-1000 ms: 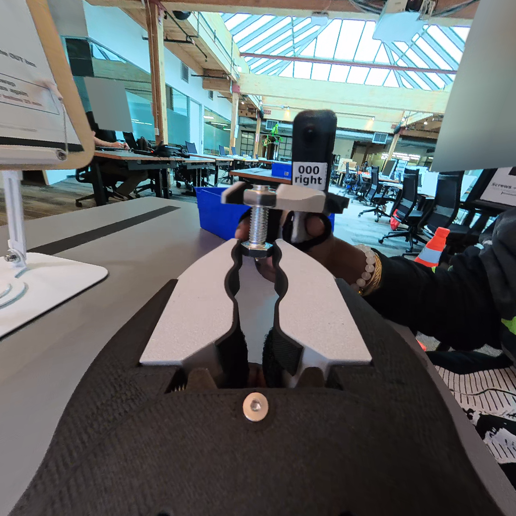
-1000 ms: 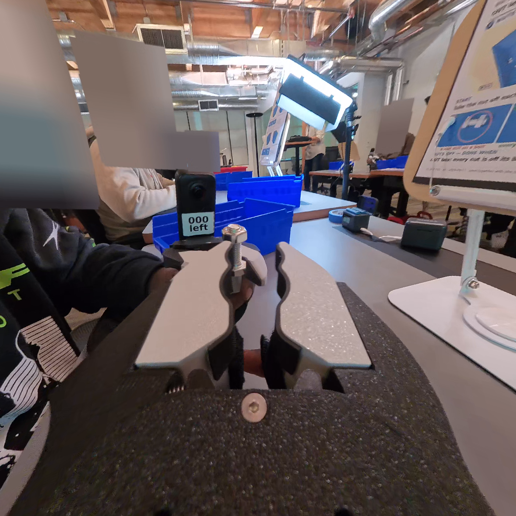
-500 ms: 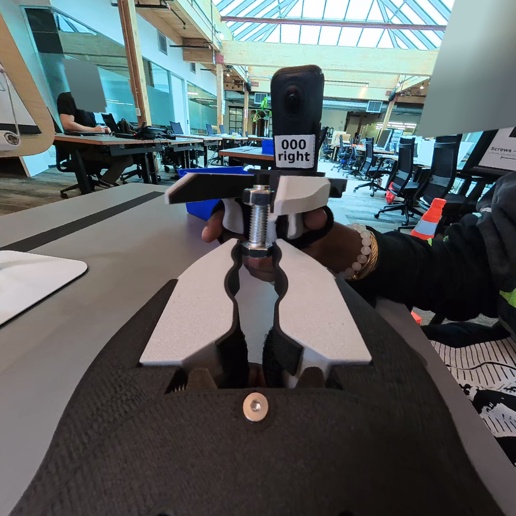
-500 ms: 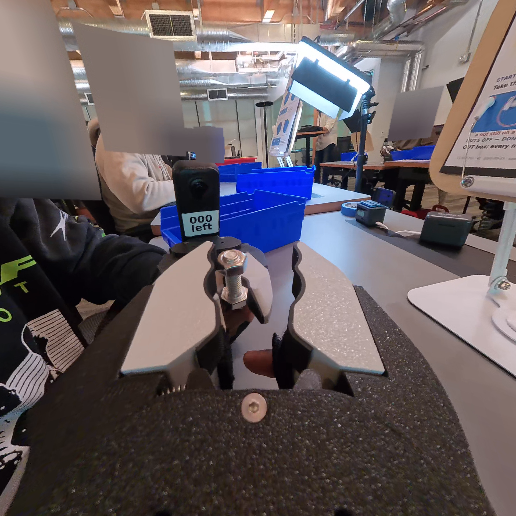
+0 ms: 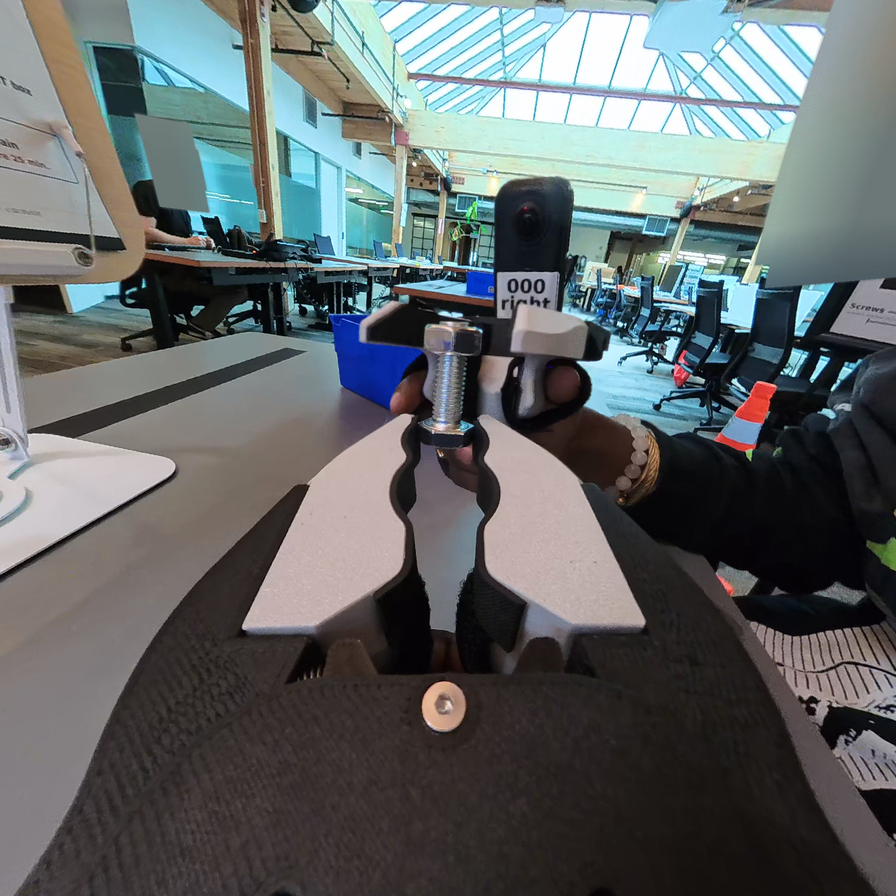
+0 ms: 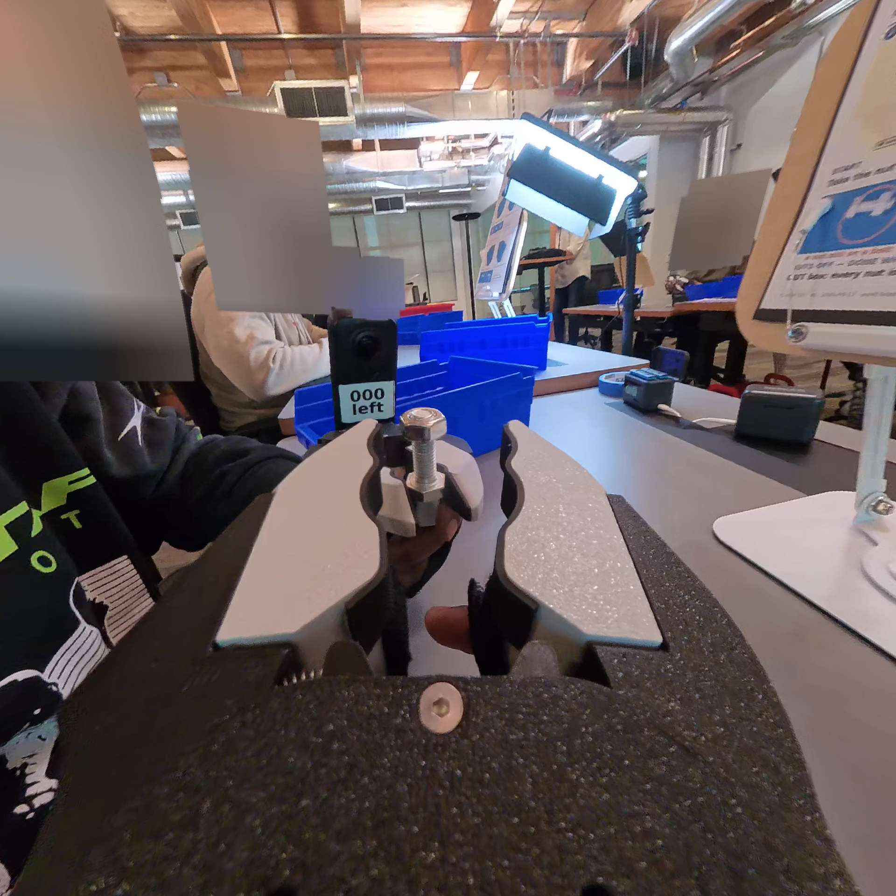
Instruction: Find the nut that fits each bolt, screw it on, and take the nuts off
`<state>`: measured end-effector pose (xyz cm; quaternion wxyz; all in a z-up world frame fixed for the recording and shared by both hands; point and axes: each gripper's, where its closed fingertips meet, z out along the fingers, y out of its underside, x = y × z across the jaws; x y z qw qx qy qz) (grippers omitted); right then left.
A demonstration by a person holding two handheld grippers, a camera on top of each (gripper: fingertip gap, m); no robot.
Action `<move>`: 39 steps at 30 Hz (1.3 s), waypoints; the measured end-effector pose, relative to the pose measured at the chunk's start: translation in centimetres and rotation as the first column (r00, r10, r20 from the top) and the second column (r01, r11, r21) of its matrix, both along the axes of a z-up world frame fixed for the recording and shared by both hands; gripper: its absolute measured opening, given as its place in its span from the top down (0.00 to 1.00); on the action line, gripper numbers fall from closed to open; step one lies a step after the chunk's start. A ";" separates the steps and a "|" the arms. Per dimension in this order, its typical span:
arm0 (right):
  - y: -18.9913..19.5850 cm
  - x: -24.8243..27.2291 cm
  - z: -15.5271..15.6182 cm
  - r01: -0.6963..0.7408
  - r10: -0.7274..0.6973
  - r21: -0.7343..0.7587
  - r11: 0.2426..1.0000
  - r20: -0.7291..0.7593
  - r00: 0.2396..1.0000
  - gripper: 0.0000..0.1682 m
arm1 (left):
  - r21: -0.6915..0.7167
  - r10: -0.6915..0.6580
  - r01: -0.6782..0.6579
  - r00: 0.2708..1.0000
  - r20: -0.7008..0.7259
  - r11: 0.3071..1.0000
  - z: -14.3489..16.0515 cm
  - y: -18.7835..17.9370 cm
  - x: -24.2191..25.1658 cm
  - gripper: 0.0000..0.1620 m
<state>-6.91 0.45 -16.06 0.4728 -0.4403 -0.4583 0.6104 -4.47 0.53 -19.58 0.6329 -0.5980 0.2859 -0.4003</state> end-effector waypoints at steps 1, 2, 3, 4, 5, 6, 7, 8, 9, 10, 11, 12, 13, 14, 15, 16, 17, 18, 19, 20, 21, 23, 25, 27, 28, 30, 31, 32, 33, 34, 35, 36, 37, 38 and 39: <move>-0.2 -0.2 -0.2 -0.003 0.003 0.007 1.000 0.006 1.000 0.72 | 0.003 0.001 -0.001 1.000 -0.018 1.000 -0.2 -0.1 0.2 0.87; -0.4 -0.4 -0.3 -0.004 0.004 0.012 1.000 0.011 1.000 0.72 | 0.006 0.001 -0.001 0.999 -0.038 1.000 -0.5 -0.1 0.5 0.87; -0.4 -0.6 -0.5 -0.005 0.005 0.013 1.000 0.018 1.000 0.72 | 0.008 -0.003 0.003 0.999 -0.054 1.000 -0.7 -0.2 0.8 0.87; -0.5 -0.7 -0.6 -0.004 0.004 0.013 1.000 0.026 1.000 0.71 | 0.009 -0.009 0.009 0.998 -0.065 1.000 -0.9 -0.3 1.0 0.87; -0.5 -0.7 -0.7 -0.001 0.001 0.017 1.000 0.032 0.999 0.71 | 0.006 -0.015 0.015 0.997 -0.070 1.000 -1.1 -0.4 1.2 0.87; -0.4 -0.7 -0.7 0.004 -0.004 0.024 1.000 0.034 0.999 0.72 | 0.005 -0.020 0.020 0.997 -0.073 1.000 -1.1 -0.5 1.3 0.87; -0.4 -0.6 -0.7 0.008 -0.009 0.034 0.999 0.033 0.999 0.72 | 0.005 -0.020 0.021 0.997 -0.073 1.000 -1.1 -0.5 1.3 0.87; -0.3 -0.5 -0.6 0.011 -0.013 0.042 0.999 0.027 1.000 0.73 | 0.007 -0.018 0.019 0.997 -0.069 1.000 -1.0 -0.4 1.2 0.87; -0.3 -0.3 -0.4 0.013 -0.014 0.048 0.999 0.019 1.000 0.74 | 0.014 -0.017 0.018 0.998 -0.058 1.000 -0.7 -0.4 1.0 0.87; -0.2 -0.1 -0.1 0.014 -0.014 0.051 0.999 0.008 1.000 0.74 | 0.025 -0.016 0.017 0.999 -0.041 1.000 -0.3 -0.5 0.7 0.87; -0.1 0.2 0.1 0.015 -0.015 0.051 0.999 -0.002 1.000 0.75 | 0.030 -0.014 0.015 1.000 -0.025 0.999 0.0 -0.5 0.5 0.87; 0.0 0.4 0.2 0.016 -0.016 0.051 0.999 -0.011 1.000 0.76 | 0.032 -0.010 0.010 1.000 -0.010 0.999 0.3 -0.4 0.2 0.87; 0.2 0.5 0.4 0.023 -0.022 0.051 0.998 -0.017 1.000 0.78 | 0.030 -0.006 0.006 1.000 0.002 1.000 0.5 -0.3 0.0 0.87; 0.4 0.7 0.5 0.036 -0.035 0.052 0.998 -0.024 0.999 0.84 | 0.031 -0.009 0.008 1.000 0.015 0.999 0.7 -0.4 -0.1 0.87; 0.6 0.9 0.6 0.046 -0.045 0.052 0.998 -0.032 0.998 0.86 | 0.030 -0.010 0.009 1.000 0.025 1.000 0.8 -0.4 -0.1 0.87; 0.6 1.0 0.7 0.046 -0.044 0.051 0.998 -0.039 0.998 0.87 | 0.028 -0.008 0.007 1.000 0.028 1.000 0.8 -0.4 -0.2 0.87; 0.6 1.0 0.8 0.038 -0.036 0.044 0.998 -0.045 0.998 0.88 | 0.026 -0.007 0.007 1.000 0.026 1.000 0.8 -0.3 -0.1 0.87; 0.4 1.0 0.8 0.026 -0.024 0.035 0.999 -0.048 0.999 0.87 | 0.024 -0.005 0.005 1.000 0.021 1.000 0.7 -0.3 -0.1 0.87; 0.3 0.9 0.8 0.013 -0.011 0.025 1.000 -0.045 0.999 0.85 | 0.023 -0.004 0.003 1.000 0.018 1.000 0.6 -0.3 -0.1 0.87; 0.1 0.7 0.6 -0.001 0.002 0.016 1.000 -0.034 0.999 0.81 | 0.019 -0.002 0.001 1.000 0.014 1.000 0.5 -0.2 0.0 0.87; -0.2 0.4 0.3 -0.015 0.015 0.012 1.000 -0.021 1.000 0.77 | 0.016 0.002 -0.002 1.000 0.003 1.000 0.3 -0.2 0.0 0.87; -0.6 -0.1 -0.1 -0.029 0.029 0.015 0.999 0.001 1.000 0.71 | 0.016 0.005 -0.005 1.000 -0.031 1.000 -0.2 -0.2 0.4 0.87; -0.9 -0.5 -0.5 -0.025 0.024 0.028 0.999 0.020 1.000 0.69 | 0.016 -0.001 0.002 0.998 -0.061 1.000 -0.7 -0.3 0.9 0.87; -0.8 -0.7 -0.7 -0.014 0.012 0.040 0.999 0.034 0.999 0.69 | 0.015 -0.015 0.016 0.997 -0.079 1.000 -1.0 -0.5 1.4 0.87; -0.7 -0.7 -0.7 -0.007 0.005 0.045 0.999 0.038 0.999 0.70 | 0.016 -0.020 0.021 0.996 -0.082 1.000 -1.1 -0.6 1.5 0.87; -0.6 -0.3 -0.5 -0.008 0.007 0.046 0.999 0.026 1.000 0.73 | 0.020 -0.021 0.023 0.998 -0.066 1.000 -0.8 -0.6 1.3 0.87; -0.5 -0.1 -0.3 -0.012 0.011 0.043 0.999 0.018 1.000 0.74 | 0.020 -0.019 0.020 0.998 -0.052 1.000 -0.5 -0.5 1.1 0.87; -0.5 0.0 -0.2 -0.015 0.014 0.041 0.999 0.009 1.000 0.77 | 0.022 -0.017 0.018 0.999 -0.034 1.000 -0.2 -0.5 0.8 0.87; -0.4 0.2 0.0 -0.016 0.016 0.040 0.999 -0.002 1.000 0.77 | 0.026 -0.014 0.015 1.000 -0.014 1.000 0.1 -0.5 0.5 0.87; -0.2 0.4 0.2 -0.012 0.012 0.039 0.999 -0.012 1.000 0.80 | 0.027 -0.013 0.013 1.000 0.003 1.000 0.4 -0.4 0.3 0.87; 0.0 0.6 0.4 -0.002 0.002 0.038 0.999 -0.021 1.000 0.83 | 0.028 -0.013 0.012 1.000 0.017 1.000 0.6 -0.4 0.1 0.87; 0.2 0.8 0.5 0.010 -0.009 0.038 0.999 -0.026 1.000 0.85 | 0.027 -0.011 0.010 1.000 0.024 1.000 0.7 -0.4 0.0 0.87; 0.4 0.9 0.5 0.015 -0.014 0.037 0.999 -0.031 0.999 0.87 | 0.027 -0.008 0.008 1.000 0.028 1.000 0.8 -0.4 -0.1 0.87; 0.3 1.0 0.6 0.010 -0.009 0.034 0.999 -0.038 0.999 0.88 | 0.025 -0.007 0.006 1.000 0.029 1.000 0.8 -0.3 -0.1 0.87; 0.2 1.0 0.8 -0.002 0.004 0.029 1.000 -0.049 0.999 0.87 | 0.021 -0.006 0.006 1.000 0.030 1.000 0.8 -0.3 -0.1 0.87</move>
